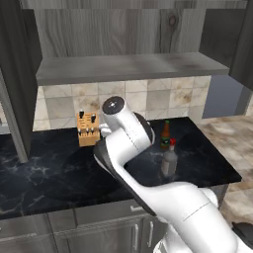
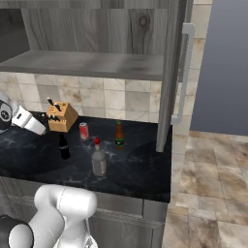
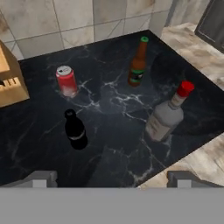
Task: Sort all alcoholic drinks to one cabinet, and non-alcoholic drinks to the other.
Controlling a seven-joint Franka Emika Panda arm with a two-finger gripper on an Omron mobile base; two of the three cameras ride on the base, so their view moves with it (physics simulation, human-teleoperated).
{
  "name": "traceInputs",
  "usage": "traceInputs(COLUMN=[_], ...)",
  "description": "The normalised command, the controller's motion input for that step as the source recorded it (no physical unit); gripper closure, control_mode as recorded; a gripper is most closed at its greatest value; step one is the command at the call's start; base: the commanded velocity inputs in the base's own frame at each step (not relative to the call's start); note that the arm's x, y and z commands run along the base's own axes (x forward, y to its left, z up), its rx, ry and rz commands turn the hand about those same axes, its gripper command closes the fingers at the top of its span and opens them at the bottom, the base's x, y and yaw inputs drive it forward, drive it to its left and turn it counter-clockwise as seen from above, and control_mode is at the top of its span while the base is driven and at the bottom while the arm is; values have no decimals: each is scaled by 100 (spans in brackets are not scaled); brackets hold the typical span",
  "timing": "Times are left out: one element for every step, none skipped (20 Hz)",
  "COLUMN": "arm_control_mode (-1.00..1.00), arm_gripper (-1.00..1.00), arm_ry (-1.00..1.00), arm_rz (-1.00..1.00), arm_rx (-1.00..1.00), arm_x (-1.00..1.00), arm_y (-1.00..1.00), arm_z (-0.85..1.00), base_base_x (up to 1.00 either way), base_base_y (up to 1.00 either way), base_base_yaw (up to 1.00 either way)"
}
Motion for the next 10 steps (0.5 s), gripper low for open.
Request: traceInputs(arm_control_mode=[-100,-100,-100,-100,-100,-100,-100,-100,-100,-100], arm_gripper=[-100,-100,-100,-100,-100,-100,-100,-100,-100,-100], arm_ry=[-14,-14,-14,-15,-12,-9,-12,-10,-9,-5], arm_rz=[-19,-17,-18,-19,-19,-19,-19,-21,-21,-20], arm_rx=[0,0,0,0,0,0,0,0,0,0], arm_x=[0,0,0,0,0,8,9,14,14,18], arm_y=[27,24,24,23,21,21,21,17,17,7], arm_z=[-41,-41,-42,-41,-37,-34,-31,-34,-36,-34], base_base_x=[0,0,0,0,0,0,0,0,0,0], base_base_y=[0,0,0,0,0,0,0,0,0,0], base_base_yaw=[0,0,0,0,0,0,0,0,0,0])
